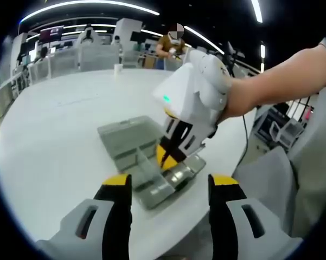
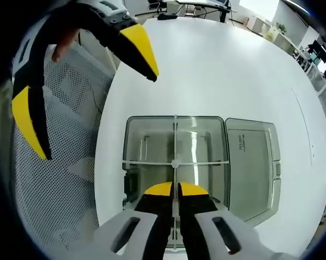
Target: Insert the divider into the dual guide fixture by aligning both edges with the guide slots and pushing it downward to the bottom, including one-sided entry, uneven engagement, binding, and posture correction.
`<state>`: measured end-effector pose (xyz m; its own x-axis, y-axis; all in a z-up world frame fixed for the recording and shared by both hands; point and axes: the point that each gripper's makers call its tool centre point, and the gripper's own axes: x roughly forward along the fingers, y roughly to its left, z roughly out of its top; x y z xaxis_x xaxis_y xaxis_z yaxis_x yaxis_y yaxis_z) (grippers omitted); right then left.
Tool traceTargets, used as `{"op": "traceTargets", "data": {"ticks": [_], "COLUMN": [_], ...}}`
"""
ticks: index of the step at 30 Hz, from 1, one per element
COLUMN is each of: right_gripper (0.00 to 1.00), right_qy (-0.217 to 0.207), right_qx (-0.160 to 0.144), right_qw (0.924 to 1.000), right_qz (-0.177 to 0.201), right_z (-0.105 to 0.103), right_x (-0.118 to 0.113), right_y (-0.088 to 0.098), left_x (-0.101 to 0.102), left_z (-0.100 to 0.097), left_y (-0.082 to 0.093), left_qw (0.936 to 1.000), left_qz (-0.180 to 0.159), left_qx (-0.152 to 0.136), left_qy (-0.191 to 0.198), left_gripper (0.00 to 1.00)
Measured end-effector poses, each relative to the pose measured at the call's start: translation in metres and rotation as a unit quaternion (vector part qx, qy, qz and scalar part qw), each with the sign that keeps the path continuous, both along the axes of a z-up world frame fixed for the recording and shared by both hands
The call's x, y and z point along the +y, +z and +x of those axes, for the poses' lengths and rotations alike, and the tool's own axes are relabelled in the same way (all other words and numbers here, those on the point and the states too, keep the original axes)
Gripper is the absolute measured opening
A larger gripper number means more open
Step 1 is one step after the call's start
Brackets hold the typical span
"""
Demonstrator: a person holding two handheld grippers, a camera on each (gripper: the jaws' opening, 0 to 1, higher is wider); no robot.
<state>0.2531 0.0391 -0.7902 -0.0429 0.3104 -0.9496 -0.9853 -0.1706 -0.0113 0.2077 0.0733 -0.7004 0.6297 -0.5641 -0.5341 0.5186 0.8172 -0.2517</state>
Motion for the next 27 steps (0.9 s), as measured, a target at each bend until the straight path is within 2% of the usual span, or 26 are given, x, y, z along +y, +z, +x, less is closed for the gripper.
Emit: {"op": "traceTargets", "data": {"ticks": [3,10,15,21,23,27], "right_gripper": [0.08,0.16,0.21,0.32,0.35,0.41], "right_qy": [-0.019,-0.04,-0.071,-0.134,-0.142,-0.178], "right_qx": [0.015,0.02,0.034,0.049,0.047,0.054], "right_qw": [0.9996,0.9984,0.995,0.9836,0.9815,0.9713], "right_qz": [0.014,0.035,0.062,0.11,0.12,0.148], "right_z": [0.0,-0.002,-0.005,0.0,0.0,-0.001], "right_x": [0.003,0.001,-0.001,-0.002,-0.005,-0.008], "right_y": [0.003,0.008,0.013,0.023,0.027,0.035], "left_x": [0.001,0.002,0.003,0.008,0.01,0.013], "left_z": [0.0,0.0,0.001,-0.002,-0.002,-0.002], "left_y": [-0.001,-0.001,0.0,-0.002,-0.002,0.0], "left_qw": [1.0,1.0,1.0,0.9999,0.9999,0.9997], "left_qz": [0.001,0.004,0.007,0.015,0.015,0.022], "left_qx": [0.001,0.002,0.001,0.003,0.004,0.002], "left_qy": [0.0,-0.002,-0.003,-0.003,-0.002,-0.003], "left_gripper": [0.55,0.57,0.59,0.62,0.63,0.65]}}
